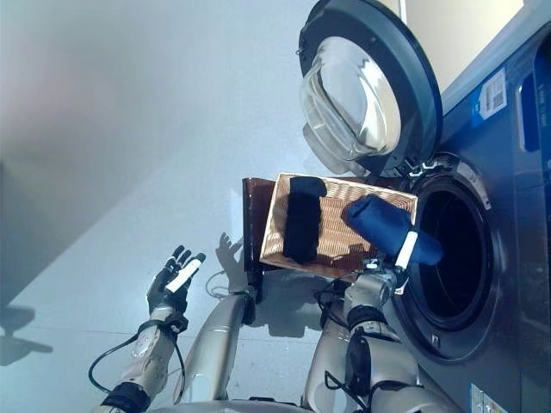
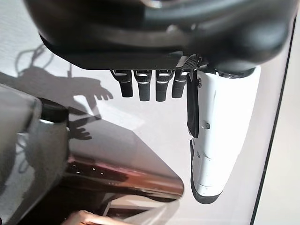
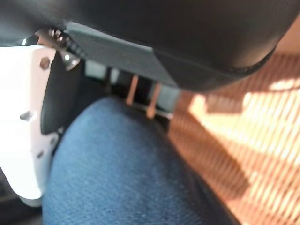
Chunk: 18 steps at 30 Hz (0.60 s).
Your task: Pick up the clothes and place them into the washing machine
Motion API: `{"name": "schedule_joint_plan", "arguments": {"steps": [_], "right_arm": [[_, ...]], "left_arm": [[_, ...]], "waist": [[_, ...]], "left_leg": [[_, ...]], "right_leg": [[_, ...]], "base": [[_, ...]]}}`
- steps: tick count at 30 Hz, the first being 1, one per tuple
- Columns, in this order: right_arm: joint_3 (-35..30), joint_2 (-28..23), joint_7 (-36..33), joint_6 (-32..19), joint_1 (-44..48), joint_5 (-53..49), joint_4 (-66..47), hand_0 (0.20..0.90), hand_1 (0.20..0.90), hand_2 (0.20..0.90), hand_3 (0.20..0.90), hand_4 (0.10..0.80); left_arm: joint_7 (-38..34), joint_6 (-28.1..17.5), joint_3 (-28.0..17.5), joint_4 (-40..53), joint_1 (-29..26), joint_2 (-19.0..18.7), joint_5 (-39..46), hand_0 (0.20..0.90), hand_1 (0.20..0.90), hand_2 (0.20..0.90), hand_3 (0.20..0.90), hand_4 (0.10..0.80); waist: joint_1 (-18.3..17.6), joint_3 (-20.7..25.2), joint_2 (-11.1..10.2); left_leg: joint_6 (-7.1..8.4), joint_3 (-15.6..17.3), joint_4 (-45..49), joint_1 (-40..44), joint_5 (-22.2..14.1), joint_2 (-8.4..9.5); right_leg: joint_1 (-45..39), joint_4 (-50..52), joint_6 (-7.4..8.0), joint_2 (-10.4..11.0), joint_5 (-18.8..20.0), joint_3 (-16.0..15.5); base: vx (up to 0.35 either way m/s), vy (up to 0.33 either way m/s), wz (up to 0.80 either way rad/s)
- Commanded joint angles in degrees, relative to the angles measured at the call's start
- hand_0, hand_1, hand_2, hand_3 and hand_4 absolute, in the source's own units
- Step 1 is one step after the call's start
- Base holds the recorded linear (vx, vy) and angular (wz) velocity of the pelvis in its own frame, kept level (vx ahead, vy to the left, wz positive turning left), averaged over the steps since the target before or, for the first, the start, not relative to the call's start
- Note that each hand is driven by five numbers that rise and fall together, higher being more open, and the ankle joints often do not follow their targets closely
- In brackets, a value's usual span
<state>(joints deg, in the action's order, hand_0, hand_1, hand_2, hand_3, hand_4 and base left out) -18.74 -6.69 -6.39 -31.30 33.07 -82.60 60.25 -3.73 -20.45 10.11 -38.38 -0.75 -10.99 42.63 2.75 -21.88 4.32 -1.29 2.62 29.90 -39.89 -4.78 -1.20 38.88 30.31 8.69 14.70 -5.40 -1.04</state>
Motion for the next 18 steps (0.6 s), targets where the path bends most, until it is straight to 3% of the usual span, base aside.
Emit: {"name": "schedule_joint_plan", "arguments": {"steps": [1, 11, 18], "right_arm": [[-0.5, -5.3, 0.0, -4.0, -0.7, 3.0, -5.4, 0.200, 0.200, 0.200, 0.200, 0.300], [-8.5, -10.3, -4.5, -9.0, 5.9, -1.5, -2.9, 0.200, 0.200, 0.200, 0.200, 0.300], [-11.9, -19.2, -10.2, -10.1, 10.4, 0.9, -0.1, 0.200, 0.200, 0.200, 0.200, 0.300]], "left_arm": [[-0.1, -3.9, -1.1, 4.8, 2.4, -1.9, -0.3, 0.900, 0.900, 0.900, 0.900, 0.800], [0.1, -3.7, 1.0, 4.0, 3.8, -2.7, 0.0, 0.900, 0.900, 0.900, 0.900, 0.800], [0.7, -3.9, 3.2, 4.0, 4.2, -3.7, -0.4, 0.900, 0.900, 0.900, 0.900, 0.800]], "waist": [[0.8, 2.2, 0.8], [2.0, 3.8, 2.4], [3.0, 4.7, 5.3]], "left_leg": [[3.94, -2.2, 7.4, -1.7, -4.1, -1.30], [3.37, -1.7, 8.3, -4.0, -4.7, -0.50], [3.13, -1.6, 9.1, -6.0, -4.8, 0.08]], "right_leg": [[1.5, 5.2, -3.35, -1.4, 1.2, -1.2], [4.5, 6.9, -3.40, -1.5, 0.2, -0.2], [6.6, 8.2, -3.08, -0.9, -0.2, 0.1]], "base": [[-0.010, 0.020, -0.07], [-0.001, 0.023, -0.03], [-0.025, 0.025, 0.03]]}}
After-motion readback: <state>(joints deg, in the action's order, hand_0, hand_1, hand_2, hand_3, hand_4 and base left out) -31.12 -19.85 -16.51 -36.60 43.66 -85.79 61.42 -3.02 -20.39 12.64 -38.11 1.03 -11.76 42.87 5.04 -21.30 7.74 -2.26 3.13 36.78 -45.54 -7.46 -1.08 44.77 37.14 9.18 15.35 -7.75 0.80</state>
